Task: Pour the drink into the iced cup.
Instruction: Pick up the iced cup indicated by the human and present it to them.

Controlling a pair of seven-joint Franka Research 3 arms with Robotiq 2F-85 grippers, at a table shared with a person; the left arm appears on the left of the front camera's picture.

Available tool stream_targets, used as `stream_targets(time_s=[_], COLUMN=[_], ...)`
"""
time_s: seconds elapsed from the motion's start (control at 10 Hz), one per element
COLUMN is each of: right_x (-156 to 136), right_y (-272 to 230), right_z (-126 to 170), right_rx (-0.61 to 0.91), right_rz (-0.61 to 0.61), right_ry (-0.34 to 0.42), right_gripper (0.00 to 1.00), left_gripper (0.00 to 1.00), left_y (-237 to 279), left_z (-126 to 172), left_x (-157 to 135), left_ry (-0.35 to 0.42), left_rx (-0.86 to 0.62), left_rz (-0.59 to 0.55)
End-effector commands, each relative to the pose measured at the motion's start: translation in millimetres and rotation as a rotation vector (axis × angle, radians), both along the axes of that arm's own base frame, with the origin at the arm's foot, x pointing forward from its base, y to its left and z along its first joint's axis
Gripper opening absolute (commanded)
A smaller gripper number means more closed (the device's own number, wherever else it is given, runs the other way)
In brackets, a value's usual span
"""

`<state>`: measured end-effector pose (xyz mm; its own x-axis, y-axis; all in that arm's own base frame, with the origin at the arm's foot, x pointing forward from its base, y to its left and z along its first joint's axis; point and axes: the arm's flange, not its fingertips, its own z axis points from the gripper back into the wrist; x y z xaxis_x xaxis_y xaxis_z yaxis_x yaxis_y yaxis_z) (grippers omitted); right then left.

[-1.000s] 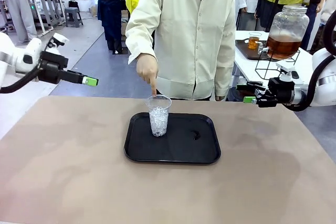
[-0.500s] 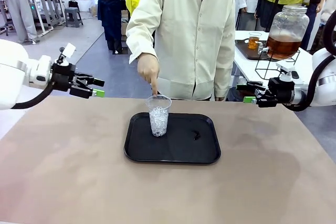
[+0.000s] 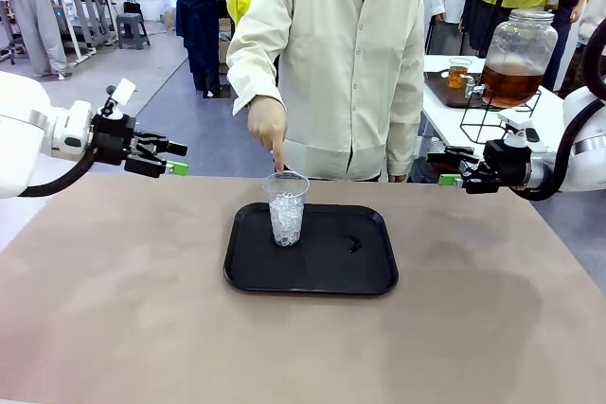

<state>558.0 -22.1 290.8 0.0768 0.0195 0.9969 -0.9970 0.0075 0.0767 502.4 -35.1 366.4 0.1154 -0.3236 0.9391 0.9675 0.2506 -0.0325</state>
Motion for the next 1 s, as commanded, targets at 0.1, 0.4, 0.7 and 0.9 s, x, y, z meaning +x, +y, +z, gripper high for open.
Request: stream_targets(time_s=[0.1,0.4,0.7,0.9], right_x=[0.2,0.2,0.2,0.2], right_y=[1.0,1.0,1.0,1.0], right_z=[2.0,2.0,2.0,2.0], right_rx=[-0.001,-0.001,-0.001,-0.001], right_rz=[0.002,0.002,0.002,0.002], right_ry=[0.002,0.002,0.002,0.002], right_gripper=[1.00,1.00,1.00,1.00], left_gripper=[1.00,1.00,1.00,1.00], left_y=[-2.9,-11.7,-27.7,-40.8], left_z=[-11.7,-30.0,-57.2,-70.8], left_x=[8.4,27.0,42.3,48.7], left_ry=[-0.043,-0.076,-0.065,-0.075], left_rx=[0.003,-0.014,-0.047,-0.068], left_rz=[-0.054,-0.082,-0.084,-0.092])
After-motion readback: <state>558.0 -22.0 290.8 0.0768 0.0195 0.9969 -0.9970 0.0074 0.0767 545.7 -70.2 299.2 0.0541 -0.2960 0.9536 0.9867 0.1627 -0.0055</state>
